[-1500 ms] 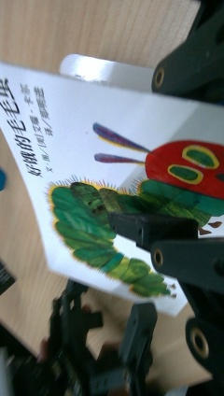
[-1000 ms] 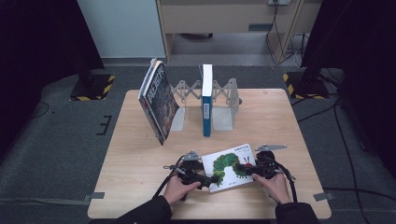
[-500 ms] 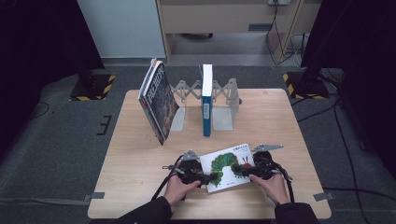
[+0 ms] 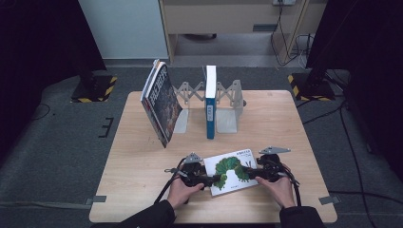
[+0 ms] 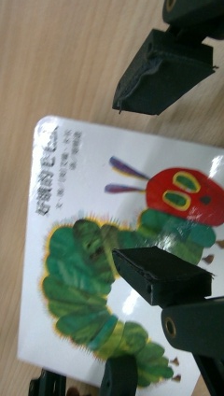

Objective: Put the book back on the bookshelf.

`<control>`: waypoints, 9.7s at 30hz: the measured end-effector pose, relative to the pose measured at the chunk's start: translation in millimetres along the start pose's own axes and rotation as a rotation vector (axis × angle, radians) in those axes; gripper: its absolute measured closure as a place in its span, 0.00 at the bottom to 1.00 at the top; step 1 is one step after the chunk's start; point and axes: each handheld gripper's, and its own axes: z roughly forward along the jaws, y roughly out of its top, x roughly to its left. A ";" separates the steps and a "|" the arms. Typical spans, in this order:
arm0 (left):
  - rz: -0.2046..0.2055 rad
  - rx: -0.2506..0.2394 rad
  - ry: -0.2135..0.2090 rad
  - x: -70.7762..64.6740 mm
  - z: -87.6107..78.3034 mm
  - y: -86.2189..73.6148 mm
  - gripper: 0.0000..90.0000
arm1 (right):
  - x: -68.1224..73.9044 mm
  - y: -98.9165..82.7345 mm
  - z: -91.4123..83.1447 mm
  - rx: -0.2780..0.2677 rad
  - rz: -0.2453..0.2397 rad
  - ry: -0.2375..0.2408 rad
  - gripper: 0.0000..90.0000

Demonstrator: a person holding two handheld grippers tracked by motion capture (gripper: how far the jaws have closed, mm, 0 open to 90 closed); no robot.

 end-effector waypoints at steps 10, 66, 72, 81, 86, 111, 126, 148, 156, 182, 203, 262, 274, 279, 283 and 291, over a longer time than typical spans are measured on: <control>-0.006 -0.002 -0.003 0.8 -0.4 0.0 0.31 | -1.9 -6.0 6.4 0.041 0.049 0.048 0.32; 0.097 -0.116 -0.092 -13.8 -20.9 16.1 0.72 | 0.9 -0.8 -4.7 -0.131 0.025 0.110 0.38; 0.109 -0.121 -0.096 -14.2 -18.8 10.8 0.71 | 0.5 -4.4 -1.5 -0.078 0.015 0.109 0.36; 0.116 -0.097 -0.113 -15.6 -13.4 6.4 0.70 | 0.6 -4.9 -1.5 -0.078 -0.015 0.092 0.41; 0.113 -0.062 -0.135 -18.4 -10.2 5.2 0.71 | 1.2 -4.6 -1.2 -0.080 -0.017 0.106 0.41; 0.073 -0.037 -0.093 -25.2 -34.5 27.6 0.83 | -8.5 -2.7 -14.9 -0.165 0.007 0.034 0.26; 0.018 -0.073 -0.064 -20.1 -61.8 47.4 0.83 | -22.9 -7.9 -17.4 -0.096 0.001 -0.121 0.21; 0.058 -0.192 0.029 -23.5 -90.4 81.9 0.83 | -49.0 -21.0 -15.1 0.031 -0.017 -0.281 0.10; 0.061 -0.234 0.073 -22.0 -87.9 98.3 0.83 | -52.5 -24.2 -12.4 0.062 -0.037 -0.303 0.09; 0.073 -0.315 0.198 -17.2 -53.5 128.4 0.83 | -57.5 -31.8 -10.3 0.023 -0.006 -0.273 0.05; 0.099 -0.347 0.294 -15.5 -18.3 135.5 0.83 | -57.0 -34.7 -9.4 0.000 -0.009 -0.274 0.03; 0.140 -0.307 0.391 -5.9 24.7 100.0 0.82 | -56.7 -35.1 -8.8 -0.006 -0.007 -0.275 0.02; 0.136 -0.276 0.391 -6.1 26.0 82.4 0.82 | -56.5 -35.2 -8.7 -0.008 -0.006 -0.276 0.02; 0.137 -0.268 0.394 -5.4 30.0 78.3 0.82 | -56.4 -35.2 -8.5 -0.008 -0.005 -0.276 0.02; 0.133 -0.264 0.397 -4.3 34.1 77.2 0.82 | -56.3 -35.2 -8.5 -0.008 -0.005 -0.276 0.02; 0.133 -0.249 0.397 -2.5 43.9 74.9 0.81 | -56.3 -35.2 -8.2 -0.011 -0.005 -0.278 0.02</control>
